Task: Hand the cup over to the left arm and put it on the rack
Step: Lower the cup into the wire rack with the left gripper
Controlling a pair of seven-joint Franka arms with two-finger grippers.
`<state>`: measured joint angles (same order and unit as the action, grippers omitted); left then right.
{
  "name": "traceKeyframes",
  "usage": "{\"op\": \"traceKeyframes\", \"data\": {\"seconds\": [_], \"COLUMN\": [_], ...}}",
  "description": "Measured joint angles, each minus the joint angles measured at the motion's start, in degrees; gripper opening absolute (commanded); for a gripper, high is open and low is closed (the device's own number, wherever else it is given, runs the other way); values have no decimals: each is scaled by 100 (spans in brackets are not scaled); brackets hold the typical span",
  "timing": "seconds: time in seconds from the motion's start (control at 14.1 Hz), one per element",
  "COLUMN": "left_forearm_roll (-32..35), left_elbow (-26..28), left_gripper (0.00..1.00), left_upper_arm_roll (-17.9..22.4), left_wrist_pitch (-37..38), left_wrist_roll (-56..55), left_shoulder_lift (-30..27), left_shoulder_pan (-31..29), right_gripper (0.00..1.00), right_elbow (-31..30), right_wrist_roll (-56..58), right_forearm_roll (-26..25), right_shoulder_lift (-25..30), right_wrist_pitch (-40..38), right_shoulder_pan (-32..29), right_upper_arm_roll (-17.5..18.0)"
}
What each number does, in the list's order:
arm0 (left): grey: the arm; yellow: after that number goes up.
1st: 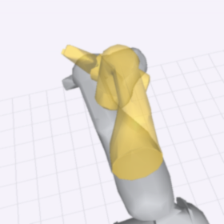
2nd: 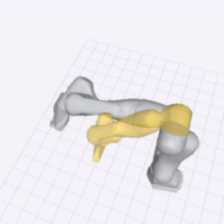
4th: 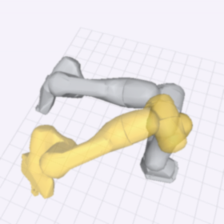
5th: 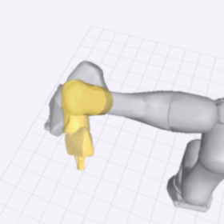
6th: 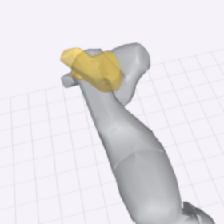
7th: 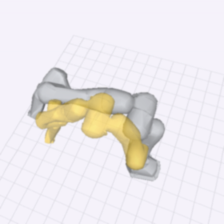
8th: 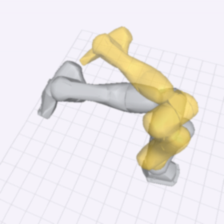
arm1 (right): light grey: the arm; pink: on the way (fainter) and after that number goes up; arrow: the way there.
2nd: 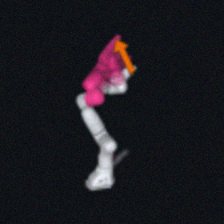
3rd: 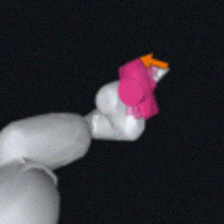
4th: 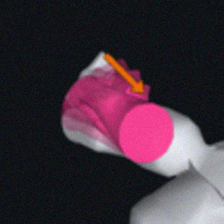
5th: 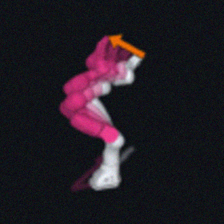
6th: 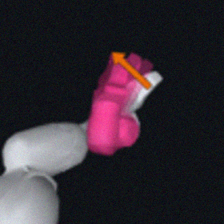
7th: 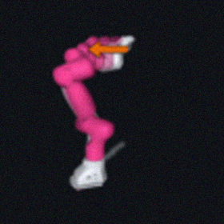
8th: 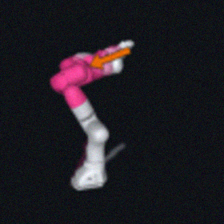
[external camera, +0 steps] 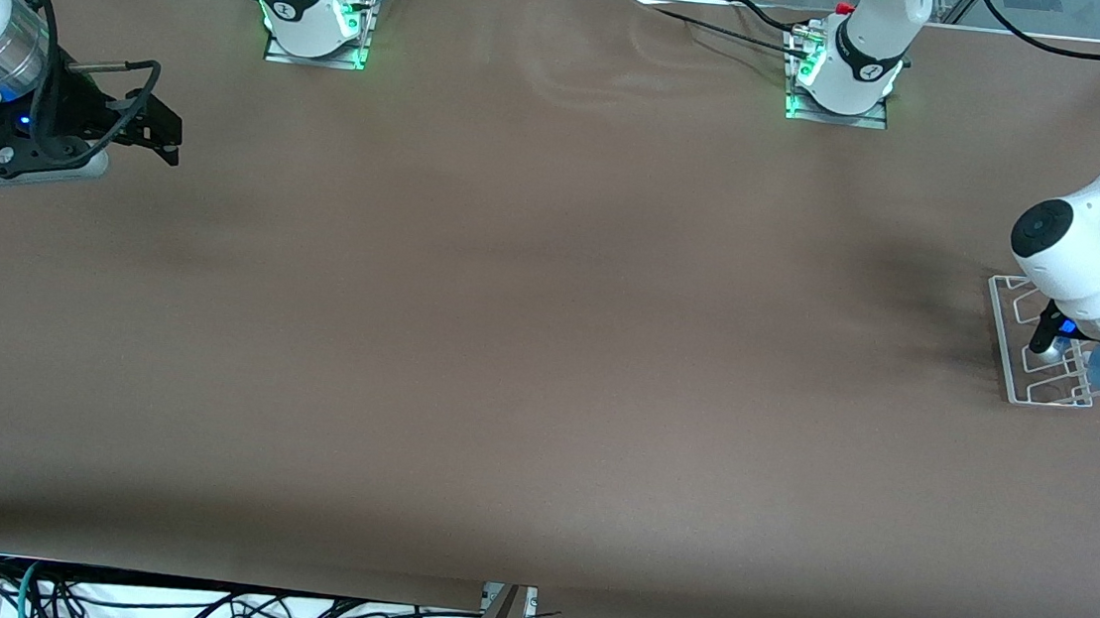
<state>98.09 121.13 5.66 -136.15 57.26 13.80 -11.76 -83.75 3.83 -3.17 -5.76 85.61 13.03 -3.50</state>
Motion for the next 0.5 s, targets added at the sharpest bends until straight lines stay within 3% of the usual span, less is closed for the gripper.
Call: {"op": "traceKeyframes", "data": {"seconds": [0.5], "left_forearm_roll": [174], "left_elbow": [209], "left_gripper": [0], "left_upper_arm_roll": [28], "left_wrist_pitch": [-7], "left_wrist_roll": [-429], "left_shoulder_lift": [-5], "left_shoulder_pan": [4], "right_gripper": [100], "right_elbow": [0], "right_wrist_roll": [0], "right_forearm_roll": [0], "right_shoulder_lift": [-6], "right_wrist_pitch": [0], "right_shoulder_pan": [-2], "right_upper_arm_roll": [-4]}}
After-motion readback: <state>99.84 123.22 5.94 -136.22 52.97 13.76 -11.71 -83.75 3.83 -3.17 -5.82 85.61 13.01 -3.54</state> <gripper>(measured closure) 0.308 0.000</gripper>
